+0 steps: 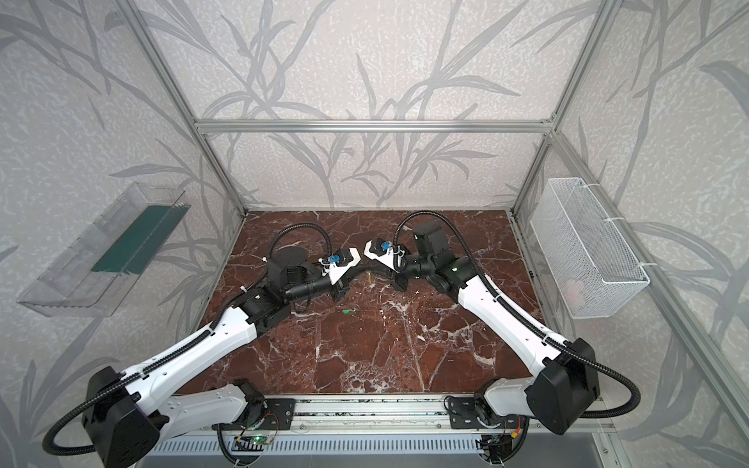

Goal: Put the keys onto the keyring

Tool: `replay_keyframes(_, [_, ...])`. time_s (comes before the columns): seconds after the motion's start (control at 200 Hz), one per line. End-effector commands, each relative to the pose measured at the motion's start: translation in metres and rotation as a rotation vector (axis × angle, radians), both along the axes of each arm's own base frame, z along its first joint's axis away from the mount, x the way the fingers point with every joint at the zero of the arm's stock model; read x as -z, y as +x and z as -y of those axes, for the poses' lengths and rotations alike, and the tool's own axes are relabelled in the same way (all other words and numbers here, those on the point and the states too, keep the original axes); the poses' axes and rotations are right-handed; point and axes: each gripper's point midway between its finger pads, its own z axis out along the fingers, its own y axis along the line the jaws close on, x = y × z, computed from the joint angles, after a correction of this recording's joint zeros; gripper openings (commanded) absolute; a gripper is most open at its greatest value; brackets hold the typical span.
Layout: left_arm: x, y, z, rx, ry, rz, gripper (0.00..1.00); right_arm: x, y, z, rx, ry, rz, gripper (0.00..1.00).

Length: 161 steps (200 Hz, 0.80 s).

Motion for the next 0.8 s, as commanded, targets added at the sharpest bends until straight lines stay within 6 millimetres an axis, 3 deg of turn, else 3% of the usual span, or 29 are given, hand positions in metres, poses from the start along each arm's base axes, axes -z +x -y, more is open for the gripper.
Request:
replay_keyframes(0.0, [-0.024,0.004,-0.002,-0.030,-0.063,0.093,0.00,-0.024,-0.007,-0.003,-0.024,0.051,0.046,0.00])
replay_keyframes(0.145, [-0.034,0.005,-0.008,-0.065,-0.131,0.135,0.00,-0.025,-0.001,0.001,0.029,0.063,0.050,0.00])
replay_keyframes(0.26, [-0.039,0.006,-0.012,-0.089,-0.181,0.146,0.00,-0.025,0.002,0.004,0.074,0.084,0.053,0.17])
replay_keyframes(0.38, [-0.045,0.007,-0.014,-0.108,-0.257,0.149,0.00,-0.028,0.005,0.009,0.124,0.125,0.064,0.25])
replay_keyframes(0.8, [-0.056,0.001,-0.012,-0.069,-0.427,0.151,0.00,-0.034,0.001,0.001,0.099,0.248,0.011,0.27])
